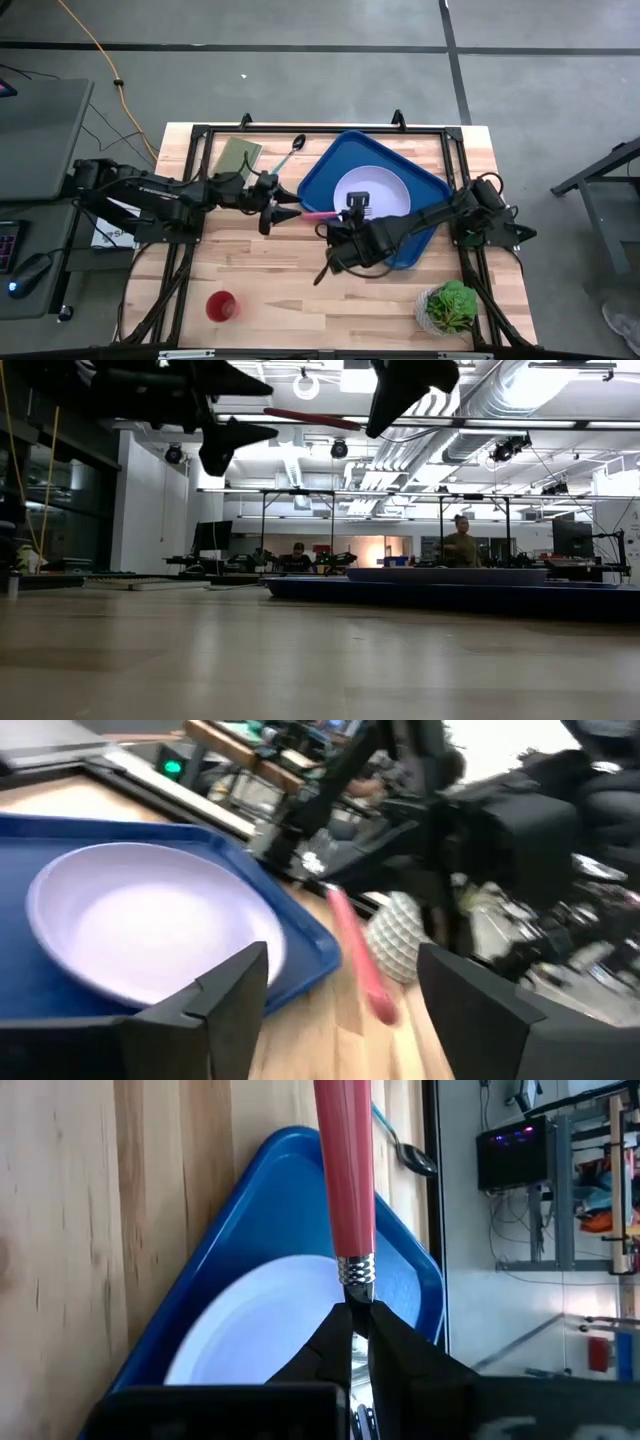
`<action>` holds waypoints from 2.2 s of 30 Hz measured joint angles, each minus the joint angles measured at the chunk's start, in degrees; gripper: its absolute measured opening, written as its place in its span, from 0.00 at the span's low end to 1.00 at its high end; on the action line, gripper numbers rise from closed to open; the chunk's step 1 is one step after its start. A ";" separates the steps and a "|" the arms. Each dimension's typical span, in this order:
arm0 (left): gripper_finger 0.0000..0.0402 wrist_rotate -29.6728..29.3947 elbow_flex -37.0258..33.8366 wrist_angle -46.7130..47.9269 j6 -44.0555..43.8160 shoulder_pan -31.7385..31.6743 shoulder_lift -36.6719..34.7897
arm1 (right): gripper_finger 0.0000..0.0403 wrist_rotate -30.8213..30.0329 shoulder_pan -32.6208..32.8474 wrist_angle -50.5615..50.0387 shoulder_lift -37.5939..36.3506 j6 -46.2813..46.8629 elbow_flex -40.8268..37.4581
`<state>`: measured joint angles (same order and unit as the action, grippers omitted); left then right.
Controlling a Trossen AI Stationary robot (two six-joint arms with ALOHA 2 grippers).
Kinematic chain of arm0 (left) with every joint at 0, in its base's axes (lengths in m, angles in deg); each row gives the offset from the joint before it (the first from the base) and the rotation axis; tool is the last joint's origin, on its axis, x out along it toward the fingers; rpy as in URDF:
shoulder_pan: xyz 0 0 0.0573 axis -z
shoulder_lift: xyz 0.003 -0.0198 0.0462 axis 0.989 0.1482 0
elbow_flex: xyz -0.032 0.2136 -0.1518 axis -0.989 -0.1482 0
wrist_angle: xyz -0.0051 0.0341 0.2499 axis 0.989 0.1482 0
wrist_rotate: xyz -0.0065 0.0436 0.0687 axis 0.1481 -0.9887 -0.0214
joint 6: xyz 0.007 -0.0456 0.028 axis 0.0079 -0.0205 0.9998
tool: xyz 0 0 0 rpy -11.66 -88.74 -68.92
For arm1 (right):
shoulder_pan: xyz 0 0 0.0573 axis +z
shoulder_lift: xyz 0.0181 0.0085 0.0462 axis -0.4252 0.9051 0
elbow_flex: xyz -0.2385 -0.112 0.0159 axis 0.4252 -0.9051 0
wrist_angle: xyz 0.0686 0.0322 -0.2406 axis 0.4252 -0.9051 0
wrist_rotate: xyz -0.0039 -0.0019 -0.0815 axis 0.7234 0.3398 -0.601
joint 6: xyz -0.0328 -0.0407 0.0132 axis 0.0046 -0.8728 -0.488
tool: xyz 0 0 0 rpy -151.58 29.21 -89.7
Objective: Pick and place plate/cup/fork/spoon on tray
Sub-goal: Put the pink fork on the blue tray
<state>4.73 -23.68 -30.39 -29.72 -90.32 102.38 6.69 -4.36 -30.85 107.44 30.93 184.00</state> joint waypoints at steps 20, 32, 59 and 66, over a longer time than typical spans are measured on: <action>0.63 -6.98 0.11 -7.18 -12.91 1.46 5.71 | 0.00 -0.81 -6.26 6.43 0.11 -4.79 0.00; 0.55 -10.46 0.11 -7.29 -17.55 1.46 5.71 | 0.00 -0.80 -8.10 7.42 0.13 -5.73 0.00; 0.12 -13.73 0.28 -6.48 -15.08 0.55 5.71 | 0.00 1.28 -10.32 9.69 0.17 -8.41 0.00; 0.02 -13.92 0.33 -6.70 -10.45 0.55 5.69 | 0.03 1.61 -10.19 9.47 0.20 -9.96 0.00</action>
<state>-9.20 -23.36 -37.09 -40.17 -89.77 108.07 8.30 -14.55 -21.38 107.64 20.97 184.00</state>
